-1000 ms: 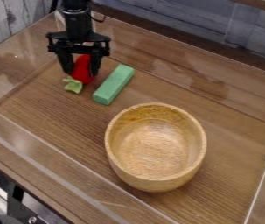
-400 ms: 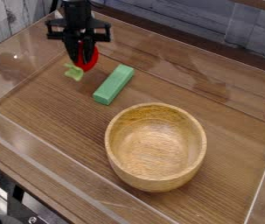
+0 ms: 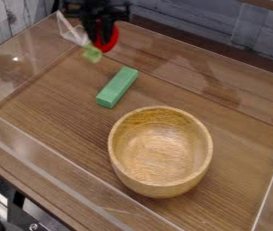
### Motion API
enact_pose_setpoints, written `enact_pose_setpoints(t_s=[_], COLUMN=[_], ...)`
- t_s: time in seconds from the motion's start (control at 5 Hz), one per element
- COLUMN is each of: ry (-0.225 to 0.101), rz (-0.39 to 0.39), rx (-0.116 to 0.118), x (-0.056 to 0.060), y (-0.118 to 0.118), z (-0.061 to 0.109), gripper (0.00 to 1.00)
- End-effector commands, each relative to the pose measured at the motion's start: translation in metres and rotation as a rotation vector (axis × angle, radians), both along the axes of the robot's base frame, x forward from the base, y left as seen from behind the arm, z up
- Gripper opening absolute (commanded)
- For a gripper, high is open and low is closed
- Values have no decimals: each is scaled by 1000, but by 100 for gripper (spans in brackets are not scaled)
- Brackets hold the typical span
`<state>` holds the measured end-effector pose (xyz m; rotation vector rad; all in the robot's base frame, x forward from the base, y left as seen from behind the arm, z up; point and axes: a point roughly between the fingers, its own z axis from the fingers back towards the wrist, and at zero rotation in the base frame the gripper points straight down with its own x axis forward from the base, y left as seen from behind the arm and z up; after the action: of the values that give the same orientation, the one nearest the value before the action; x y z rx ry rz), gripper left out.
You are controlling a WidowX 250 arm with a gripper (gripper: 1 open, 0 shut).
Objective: Move the red fruit to the right
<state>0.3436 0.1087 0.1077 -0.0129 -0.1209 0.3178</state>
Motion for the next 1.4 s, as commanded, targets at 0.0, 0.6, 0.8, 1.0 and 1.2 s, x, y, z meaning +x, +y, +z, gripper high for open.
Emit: enact_pose_setpoints(t_s=[0.0,0.6,0.8,1.0,1.2], ry=[-79,-63,-60,-57,-69], rz=[-58,-283,-295,-263,-227], rx=[23,14,17,20,23], x=[23,26,27,28,28], y=[-15,-96,-114,-121,-128], z=[27,-8,-19,-29,-27], gripper=[0,0,0,0,0])
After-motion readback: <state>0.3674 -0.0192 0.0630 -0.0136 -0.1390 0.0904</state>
